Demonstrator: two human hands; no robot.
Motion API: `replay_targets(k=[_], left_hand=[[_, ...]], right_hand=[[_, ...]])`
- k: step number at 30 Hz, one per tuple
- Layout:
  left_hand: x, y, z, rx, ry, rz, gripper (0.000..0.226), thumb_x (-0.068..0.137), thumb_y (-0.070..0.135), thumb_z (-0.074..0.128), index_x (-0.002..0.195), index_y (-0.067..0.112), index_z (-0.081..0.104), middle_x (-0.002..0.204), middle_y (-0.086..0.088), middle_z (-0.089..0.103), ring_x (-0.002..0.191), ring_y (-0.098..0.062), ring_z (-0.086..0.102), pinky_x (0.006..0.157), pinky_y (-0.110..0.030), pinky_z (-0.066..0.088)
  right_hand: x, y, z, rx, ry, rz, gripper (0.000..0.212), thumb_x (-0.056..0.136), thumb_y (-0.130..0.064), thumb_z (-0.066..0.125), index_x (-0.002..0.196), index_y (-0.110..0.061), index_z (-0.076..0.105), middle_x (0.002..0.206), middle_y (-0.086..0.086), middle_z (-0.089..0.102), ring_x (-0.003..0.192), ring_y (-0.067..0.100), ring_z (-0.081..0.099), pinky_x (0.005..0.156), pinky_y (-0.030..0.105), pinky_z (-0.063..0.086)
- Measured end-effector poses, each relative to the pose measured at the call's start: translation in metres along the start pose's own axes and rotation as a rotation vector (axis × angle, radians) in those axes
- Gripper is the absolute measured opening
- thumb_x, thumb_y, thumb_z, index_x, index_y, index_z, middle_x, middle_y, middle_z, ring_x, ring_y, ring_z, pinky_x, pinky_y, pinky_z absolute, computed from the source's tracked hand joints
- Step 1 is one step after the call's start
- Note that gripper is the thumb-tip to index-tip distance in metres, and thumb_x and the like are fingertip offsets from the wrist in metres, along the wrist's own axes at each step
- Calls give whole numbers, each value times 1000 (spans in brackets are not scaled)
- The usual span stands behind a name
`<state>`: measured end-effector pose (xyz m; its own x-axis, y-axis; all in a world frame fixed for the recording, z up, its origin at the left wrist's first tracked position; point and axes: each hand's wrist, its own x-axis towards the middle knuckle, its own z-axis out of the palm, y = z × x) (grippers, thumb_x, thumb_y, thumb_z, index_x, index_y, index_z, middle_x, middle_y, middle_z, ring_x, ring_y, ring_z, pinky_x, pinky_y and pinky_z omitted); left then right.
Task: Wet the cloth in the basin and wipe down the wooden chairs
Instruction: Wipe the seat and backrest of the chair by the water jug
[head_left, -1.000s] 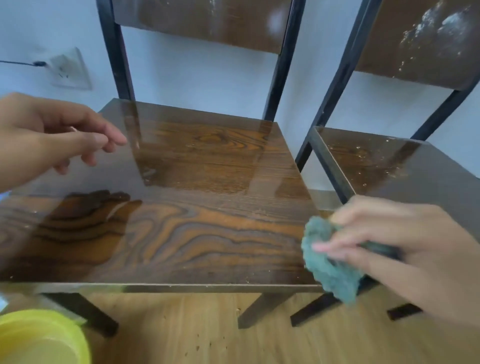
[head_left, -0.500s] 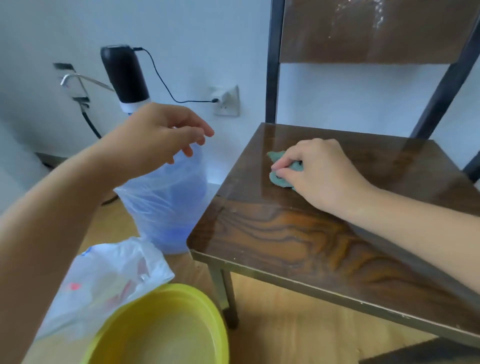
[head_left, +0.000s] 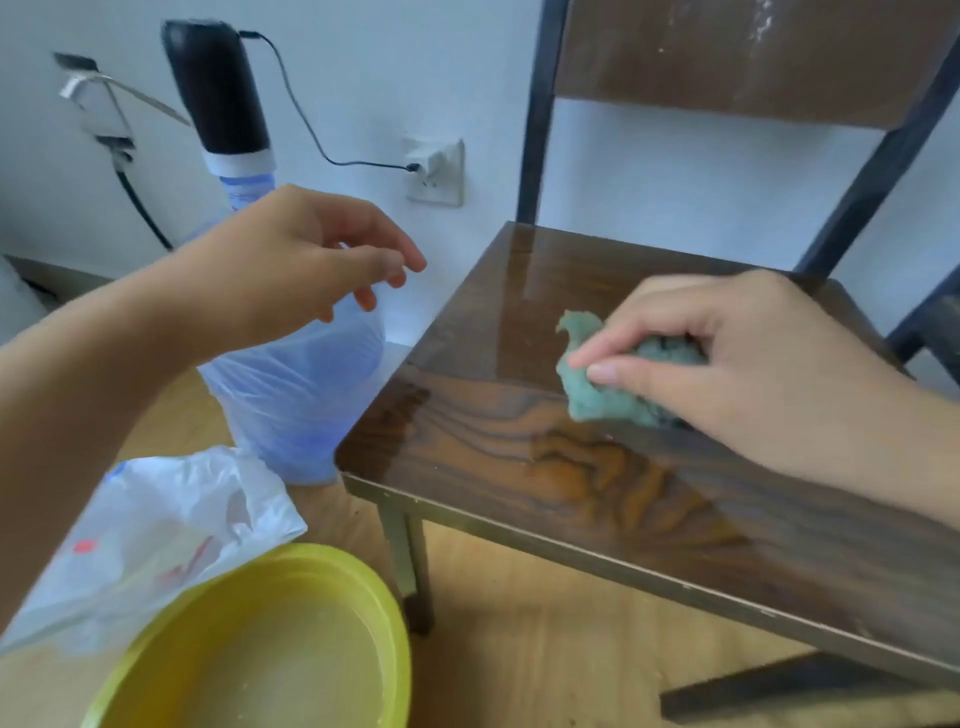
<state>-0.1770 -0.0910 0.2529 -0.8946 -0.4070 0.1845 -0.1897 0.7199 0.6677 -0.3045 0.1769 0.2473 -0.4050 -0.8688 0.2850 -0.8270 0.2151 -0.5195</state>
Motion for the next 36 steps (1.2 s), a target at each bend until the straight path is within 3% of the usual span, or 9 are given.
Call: replay_targets(k=[4,7,9,14,17,22,26,30,36], left_hand=[[4,15,14,-26,-52,63,27,83,59,66,100,42,78,93,11,79,84,-31,72,77,-49,60],[13,19,29,-55,-96,84,70,57,91,60,104,42,77,97,9,78,89,-43,70,77,-54,56],[19,22,37,-81,-130,81,76,55,95,57,106,42,77,99,8,78,86,-42,70,78,-58,56],[29,30,51,-105,-128,115,53,71,84,52,102,48,76,93,14,78,64,-10,71,70,-36,55],[36,33,62,-67,-93,158,16,85,52,68,99,50,75,85,12,78,80,-18,73,77,-43,59],[49,59,81,92,-175,192,12,88,41,71,94,51,74,82,28,72,79,5,65,75,-27,51],[53,75,96,134,-205,239,10,89,41,67,94,45,75,87,41,64,84,13,61,70,-15,41],[56,79,106,157,-215,259,13,88,45,64,95,48,74,88,27,72,87,9,64,82,-20,49],[56,85,123,203,-241,302,13,92,33,65,96,43,72,86,24,71,88,9,65,74,-9,43]], right_hand=[[-16,29,9,-73,37,109,10,88,-22,76,94,-28,81,92,-15,69,91,2,65,85,28,54],[-63,15,8,-16,-27,49,11,89,-13,76,96,-19,81,91,-12,67,88,4,65,76,18,51],[-95,-1,-1,12,-118,-4,12,89,-11,76,97,-17,81,89,-10,63,84,-2,60,75,9,43],[-122,22,-44,-27,17,48,13,86,-25,73,94,-32,81,91,-16,70,88,2,68,69,11,50],[-116,44,-46,-162,116,143,17,83,-43,65,93,-43,79,94,-21,69,94,1,67,74,17,52],[-117,30,-31,-61,-79,40,10,89,-29,75,91,-38,78,92,-20,64,86,-2,64,72,4,42],[-87,61,-38,-86,-3,75,14,90,-25,71,100,-29,80,92,-18,66,92,4,65,77,11,47],[-60,112,-42,-201,98,132,17,92,-27,68,106,-29,76,97,-17,64,94,3,62,79,17,52],[-49,178,-76,-446,188,359,20,99,-24,61,114,-23,73,107,-8,60,104,11,56,83,25,46]])
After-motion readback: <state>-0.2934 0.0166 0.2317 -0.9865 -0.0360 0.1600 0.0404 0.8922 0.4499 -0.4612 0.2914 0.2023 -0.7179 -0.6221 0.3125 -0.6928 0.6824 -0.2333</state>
